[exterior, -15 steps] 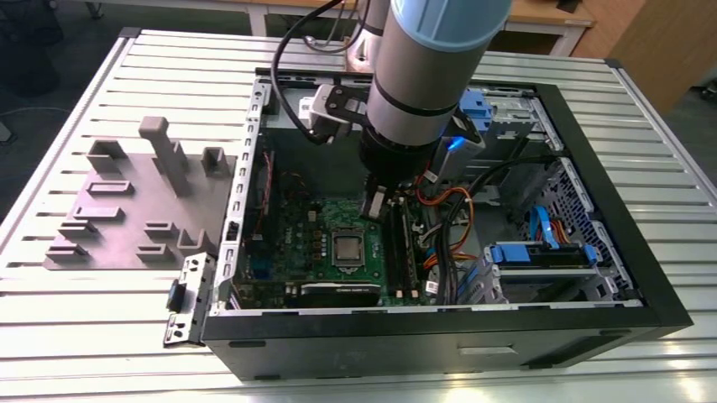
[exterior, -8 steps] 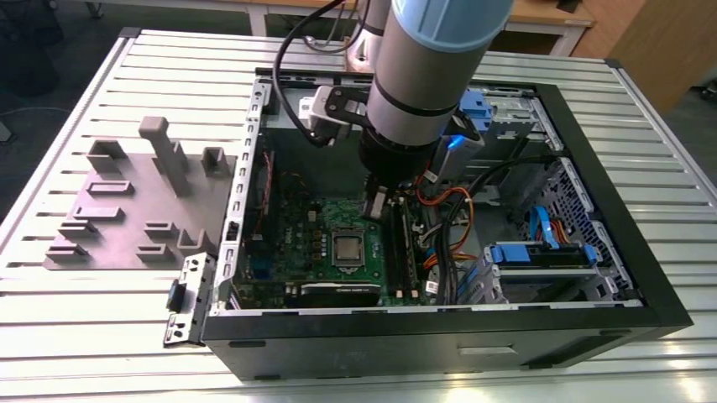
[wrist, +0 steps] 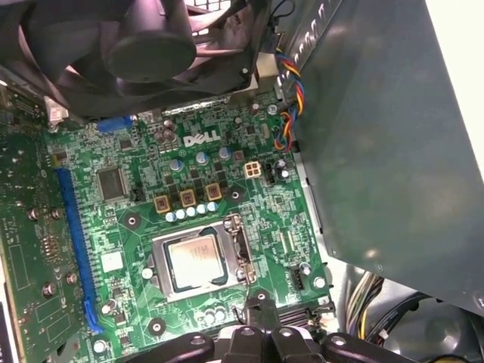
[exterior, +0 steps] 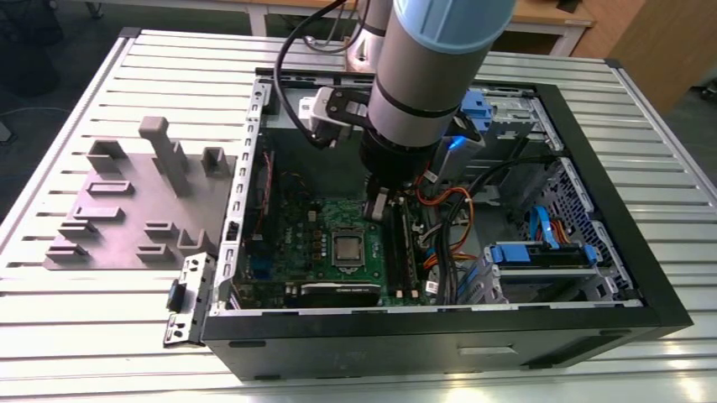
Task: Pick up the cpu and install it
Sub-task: 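Install the first cpu locking lever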
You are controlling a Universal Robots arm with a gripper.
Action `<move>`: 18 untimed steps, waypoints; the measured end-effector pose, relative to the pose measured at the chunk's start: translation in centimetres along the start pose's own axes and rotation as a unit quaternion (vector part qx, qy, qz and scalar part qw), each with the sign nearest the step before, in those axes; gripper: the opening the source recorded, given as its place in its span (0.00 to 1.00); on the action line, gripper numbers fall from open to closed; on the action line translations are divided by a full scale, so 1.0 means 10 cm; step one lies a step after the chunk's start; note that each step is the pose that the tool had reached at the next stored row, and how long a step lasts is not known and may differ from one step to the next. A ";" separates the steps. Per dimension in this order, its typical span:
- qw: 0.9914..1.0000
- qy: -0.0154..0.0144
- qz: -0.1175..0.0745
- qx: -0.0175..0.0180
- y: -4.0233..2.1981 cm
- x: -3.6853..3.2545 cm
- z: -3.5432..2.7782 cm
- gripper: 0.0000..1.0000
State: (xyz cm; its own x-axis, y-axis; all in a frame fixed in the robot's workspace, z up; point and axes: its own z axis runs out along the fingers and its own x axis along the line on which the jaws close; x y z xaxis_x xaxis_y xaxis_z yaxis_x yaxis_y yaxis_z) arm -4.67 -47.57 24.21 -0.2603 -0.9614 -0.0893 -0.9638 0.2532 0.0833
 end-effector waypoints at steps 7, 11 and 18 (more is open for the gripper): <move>1.000 0.000 -0.001 0.000 -0.016 0.059 -0.001 0.11; 1.000 0.000 -0.002 0.000 -0.019 0.073 0.003 0.11; 1.000 0.000 -0.002 0.000 -0.020 0.076 0.002 0.11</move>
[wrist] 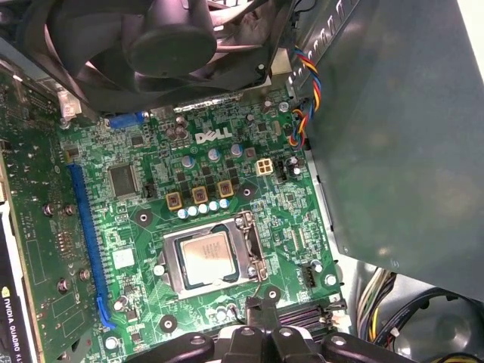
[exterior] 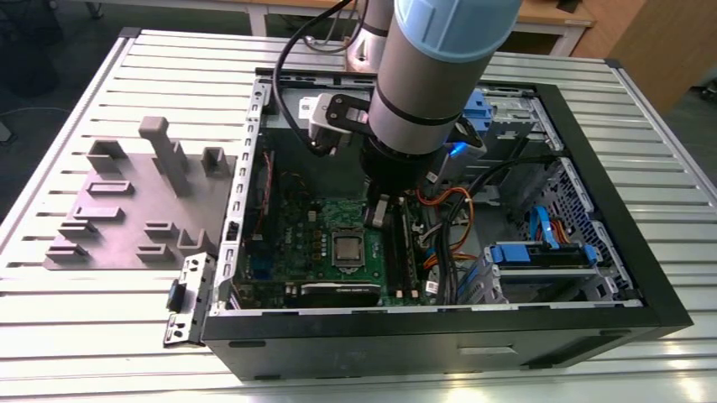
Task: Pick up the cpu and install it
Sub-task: 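Install the first cpu locking lever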
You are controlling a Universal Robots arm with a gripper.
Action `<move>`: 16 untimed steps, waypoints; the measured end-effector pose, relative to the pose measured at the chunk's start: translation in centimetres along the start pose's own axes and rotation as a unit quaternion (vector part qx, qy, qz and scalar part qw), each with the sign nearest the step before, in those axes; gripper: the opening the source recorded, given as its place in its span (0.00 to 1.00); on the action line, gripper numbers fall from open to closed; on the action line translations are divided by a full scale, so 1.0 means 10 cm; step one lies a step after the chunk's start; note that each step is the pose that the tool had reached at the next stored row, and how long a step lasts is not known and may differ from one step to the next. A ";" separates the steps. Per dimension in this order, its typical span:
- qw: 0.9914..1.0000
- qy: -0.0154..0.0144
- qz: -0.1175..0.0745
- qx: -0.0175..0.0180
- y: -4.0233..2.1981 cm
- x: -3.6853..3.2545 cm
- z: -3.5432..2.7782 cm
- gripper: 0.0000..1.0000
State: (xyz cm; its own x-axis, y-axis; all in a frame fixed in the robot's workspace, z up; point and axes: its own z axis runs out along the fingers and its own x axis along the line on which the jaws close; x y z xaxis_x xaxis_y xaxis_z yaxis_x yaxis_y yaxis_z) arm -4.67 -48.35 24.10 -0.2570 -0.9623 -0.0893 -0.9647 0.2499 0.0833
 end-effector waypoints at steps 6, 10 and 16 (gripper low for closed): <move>1.000 0.000 -0.002 0.000 0.000 0.000 0.002 0.11; 1.000 0.001 -0.012 -0.001 0.000 0.001 0.005 0.11; 1.000 0.002 -0.021 -0.002 -0.001 0.001 0.006 0.11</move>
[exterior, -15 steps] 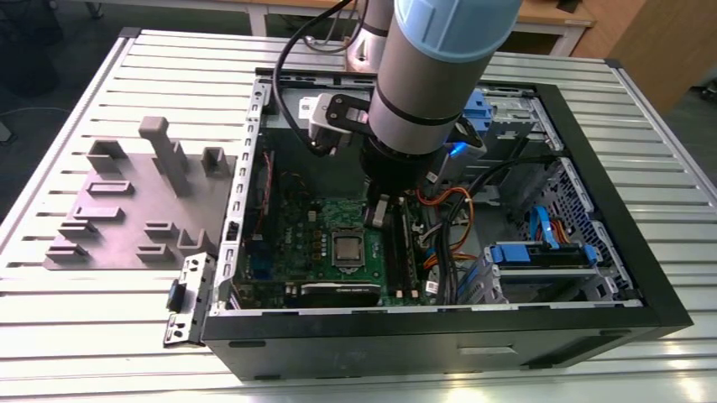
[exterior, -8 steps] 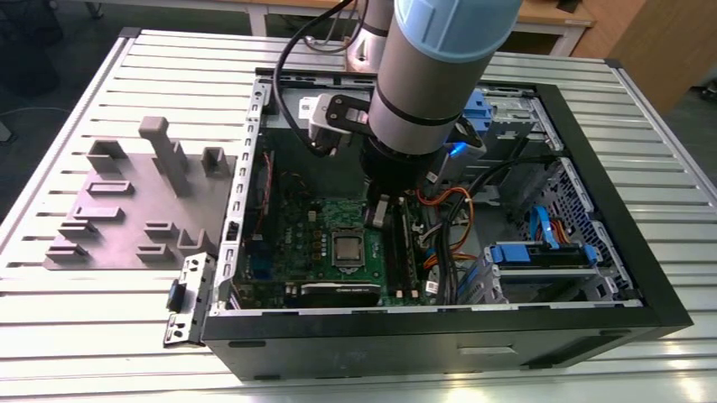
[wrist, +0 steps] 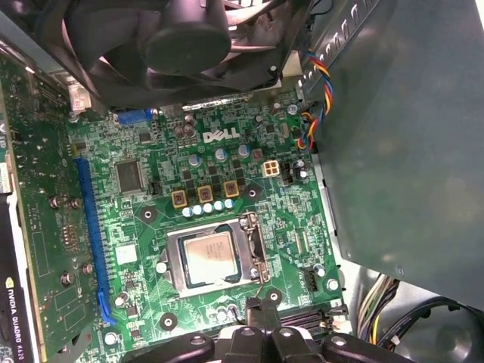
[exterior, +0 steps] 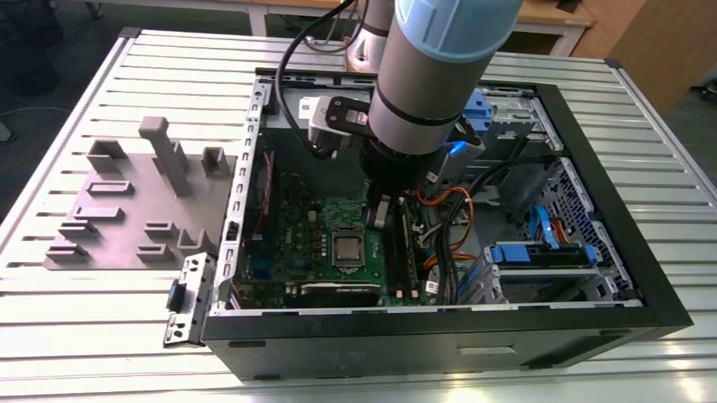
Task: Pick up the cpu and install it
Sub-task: 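Install the first cpu locking lever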
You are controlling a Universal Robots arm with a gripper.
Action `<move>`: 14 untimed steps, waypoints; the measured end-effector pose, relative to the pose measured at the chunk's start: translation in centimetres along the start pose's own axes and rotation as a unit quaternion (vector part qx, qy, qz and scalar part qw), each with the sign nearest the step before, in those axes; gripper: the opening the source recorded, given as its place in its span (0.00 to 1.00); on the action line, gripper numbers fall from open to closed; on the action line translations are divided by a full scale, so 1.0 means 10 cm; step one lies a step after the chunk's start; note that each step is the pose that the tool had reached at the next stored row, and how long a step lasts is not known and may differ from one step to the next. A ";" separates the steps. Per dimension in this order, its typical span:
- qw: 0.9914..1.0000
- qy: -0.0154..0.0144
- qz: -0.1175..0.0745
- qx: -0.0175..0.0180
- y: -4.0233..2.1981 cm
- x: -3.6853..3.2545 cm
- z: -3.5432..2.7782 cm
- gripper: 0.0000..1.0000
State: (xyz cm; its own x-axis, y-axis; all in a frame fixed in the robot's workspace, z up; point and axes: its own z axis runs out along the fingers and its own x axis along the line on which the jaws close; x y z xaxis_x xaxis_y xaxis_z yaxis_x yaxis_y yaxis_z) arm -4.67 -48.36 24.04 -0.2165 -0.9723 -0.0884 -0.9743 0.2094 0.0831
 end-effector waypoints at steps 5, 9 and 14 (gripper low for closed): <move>1.000 0.001 -0.008 -0.001 0.000 -0.002 0.004 0.11; 1.000 0.002 -0.028 -0.002 0.000 -0.001 0.007 0.11; 0.999 0.002 -0.032 -0.002 -0.002 0.000 0.024 0.11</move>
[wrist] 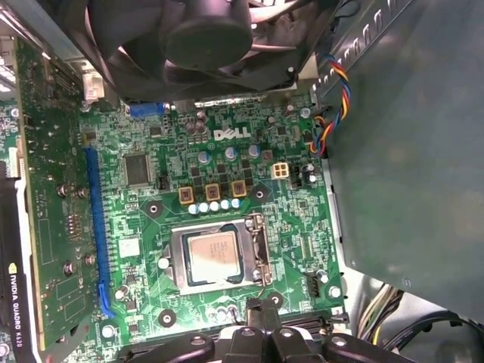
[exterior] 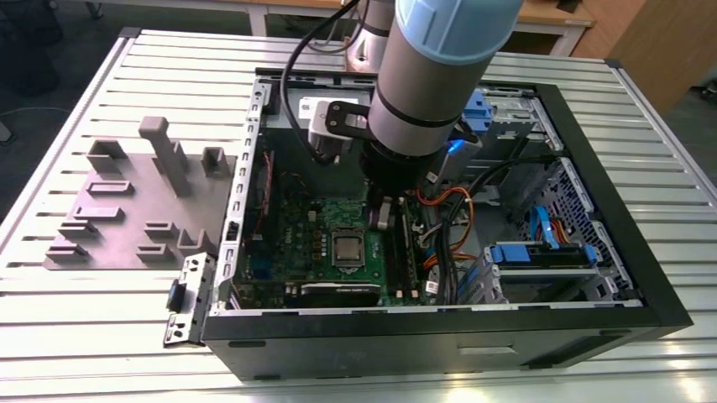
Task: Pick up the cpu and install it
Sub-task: 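Install the first cpu locking lever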
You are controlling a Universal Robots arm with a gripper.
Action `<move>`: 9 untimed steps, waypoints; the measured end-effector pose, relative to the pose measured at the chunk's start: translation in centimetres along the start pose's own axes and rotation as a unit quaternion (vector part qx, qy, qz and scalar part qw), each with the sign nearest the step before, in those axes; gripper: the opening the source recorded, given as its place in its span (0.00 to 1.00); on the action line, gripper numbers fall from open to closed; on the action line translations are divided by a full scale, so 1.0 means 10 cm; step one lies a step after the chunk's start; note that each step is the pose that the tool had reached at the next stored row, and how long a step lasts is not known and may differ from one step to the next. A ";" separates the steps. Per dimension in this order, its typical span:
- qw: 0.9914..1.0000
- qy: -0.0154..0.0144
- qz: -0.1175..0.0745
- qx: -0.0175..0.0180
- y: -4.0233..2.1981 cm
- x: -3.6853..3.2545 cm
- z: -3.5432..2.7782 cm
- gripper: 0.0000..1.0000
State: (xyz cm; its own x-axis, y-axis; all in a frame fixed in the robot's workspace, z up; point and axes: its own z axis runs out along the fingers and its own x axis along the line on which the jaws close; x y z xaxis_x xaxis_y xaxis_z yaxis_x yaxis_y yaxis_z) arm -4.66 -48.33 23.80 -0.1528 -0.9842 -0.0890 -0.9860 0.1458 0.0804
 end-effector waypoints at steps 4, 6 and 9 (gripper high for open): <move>1.000 0.000 0.000 0.003 0.001 0.000 0.006 0.11; 1.000 -0.001 0.000 0.005 0.002 0.001 0.007 0.11; 1.000 -0.001 -0.001 0.006 0.008 0.010 0.007 0.11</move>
State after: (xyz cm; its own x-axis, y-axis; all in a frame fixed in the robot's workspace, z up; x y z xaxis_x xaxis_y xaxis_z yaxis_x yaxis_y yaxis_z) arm -4.76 -48.41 23.72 -0.1517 -0.9842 -0.0911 -0.9870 0.1459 0.0676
